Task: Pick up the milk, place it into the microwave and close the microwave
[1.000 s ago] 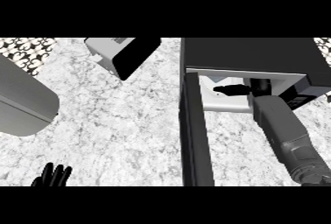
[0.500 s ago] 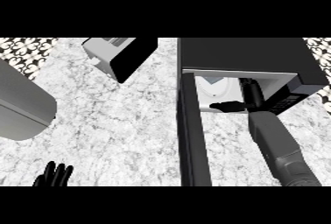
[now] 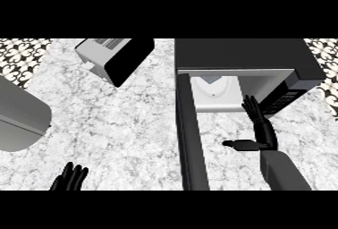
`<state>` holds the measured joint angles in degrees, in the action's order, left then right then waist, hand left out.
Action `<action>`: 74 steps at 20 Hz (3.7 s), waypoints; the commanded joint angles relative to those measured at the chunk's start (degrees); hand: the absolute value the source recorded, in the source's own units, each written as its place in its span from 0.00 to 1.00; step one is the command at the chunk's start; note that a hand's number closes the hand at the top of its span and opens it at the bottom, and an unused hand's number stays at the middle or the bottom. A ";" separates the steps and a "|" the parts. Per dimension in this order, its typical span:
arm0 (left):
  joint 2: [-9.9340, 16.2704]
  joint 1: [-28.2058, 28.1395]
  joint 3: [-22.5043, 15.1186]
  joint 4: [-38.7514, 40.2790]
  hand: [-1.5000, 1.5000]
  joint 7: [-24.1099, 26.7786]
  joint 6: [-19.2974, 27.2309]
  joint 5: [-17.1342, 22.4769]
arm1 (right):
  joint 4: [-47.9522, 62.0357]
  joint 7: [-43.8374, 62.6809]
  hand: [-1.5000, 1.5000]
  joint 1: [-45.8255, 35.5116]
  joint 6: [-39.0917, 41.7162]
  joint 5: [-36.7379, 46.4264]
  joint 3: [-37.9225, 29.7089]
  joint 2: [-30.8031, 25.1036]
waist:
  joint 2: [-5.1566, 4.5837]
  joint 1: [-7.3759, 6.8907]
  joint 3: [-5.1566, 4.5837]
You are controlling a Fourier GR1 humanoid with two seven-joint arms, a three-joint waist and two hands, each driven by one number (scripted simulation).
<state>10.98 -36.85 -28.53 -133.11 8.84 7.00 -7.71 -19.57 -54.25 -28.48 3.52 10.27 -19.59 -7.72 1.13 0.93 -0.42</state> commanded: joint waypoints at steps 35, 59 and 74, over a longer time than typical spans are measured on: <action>-10.96 49.46 -19.68 45.64 1.00 -14.42 -2.82 -3.88 | -49.17 -1.25 0.00 50.20 23.85 -19.21 10.15 -7.12 | -1.28 1.82 0.36; -10.97 71.33 -25.29 62.47 1.00 -6.39 26.14 23.52 | -75.32 11.52 0.00 53.05 25.69 -33.83 16.84 -15.96 | -2.67 11.25 0.10; -10.97 83.54 -14.62 73.46 1.00 1.07 29.94 37.19 | -84.17 18.00 0.00 55.15 27.94 -40.87 18.76 -20.62 | -4.82 17.77 0.16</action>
<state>0.10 43.25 -45.32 -62.08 7.81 36.64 26.86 -102.74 -35.29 26.09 28.46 -28.84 -0.88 -27.54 -3.43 17.20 -0.34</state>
